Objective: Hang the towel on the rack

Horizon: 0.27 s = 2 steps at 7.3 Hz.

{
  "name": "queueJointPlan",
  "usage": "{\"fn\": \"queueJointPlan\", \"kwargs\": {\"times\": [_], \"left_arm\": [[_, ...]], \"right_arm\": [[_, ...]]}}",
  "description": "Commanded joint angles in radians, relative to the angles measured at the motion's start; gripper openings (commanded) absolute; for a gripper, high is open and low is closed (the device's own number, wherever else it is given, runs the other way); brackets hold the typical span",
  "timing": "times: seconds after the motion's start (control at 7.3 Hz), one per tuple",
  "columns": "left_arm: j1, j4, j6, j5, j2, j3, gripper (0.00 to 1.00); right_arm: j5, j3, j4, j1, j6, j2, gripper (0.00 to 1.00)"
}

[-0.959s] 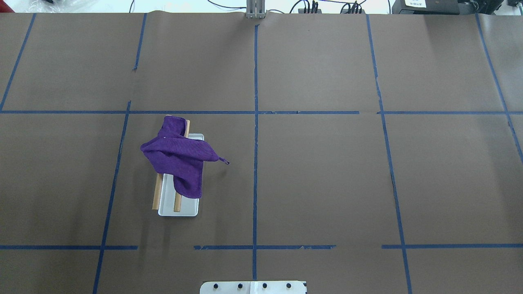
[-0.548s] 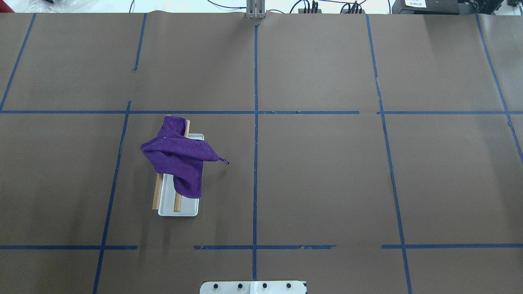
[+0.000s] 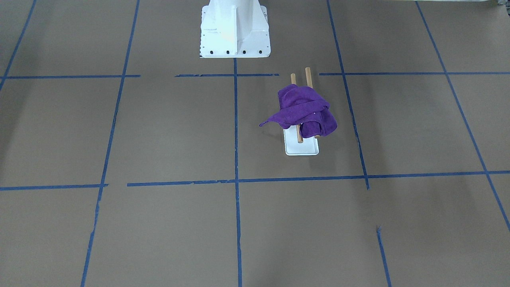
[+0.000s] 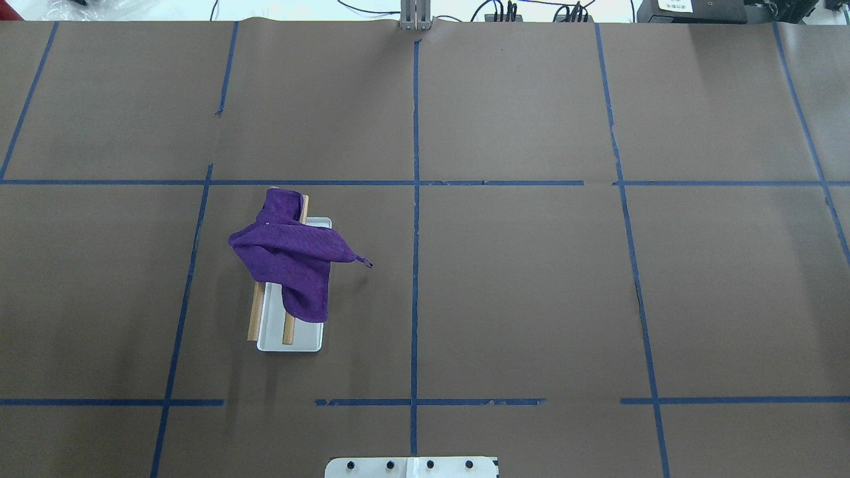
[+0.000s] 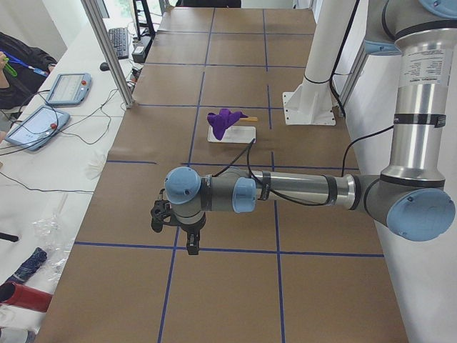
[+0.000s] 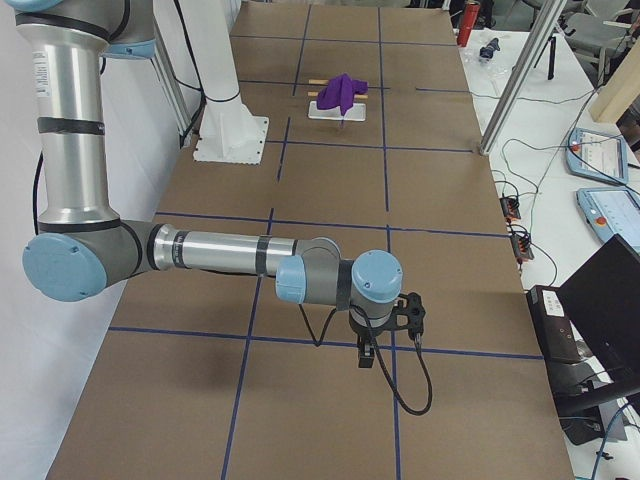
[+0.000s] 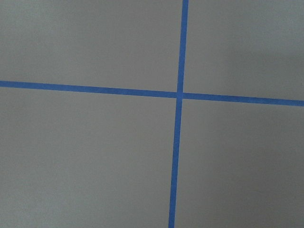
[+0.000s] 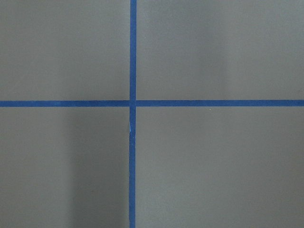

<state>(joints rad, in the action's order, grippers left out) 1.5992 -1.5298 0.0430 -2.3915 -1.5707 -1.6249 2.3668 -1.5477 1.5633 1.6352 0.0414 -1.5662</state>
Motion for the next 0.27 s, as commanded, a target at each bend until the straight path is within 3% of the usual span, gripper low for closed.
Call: {"fn": "queueJointPlan", "kwargs": {"times": [0.0,0.14], "left_arm": [[-0.001,-0.001,0.0,0.0,0.0,-0.003,1.0],[-0.001,-0.001,0.001,0.0,-0.002,-0.004,1.0]], "right_arm": [[0.002,0.001,0.001,0.0,0.0,0.0,1.0],[0.002,0.0,0.001,0.0,0.0,0.0,1.0]]}}
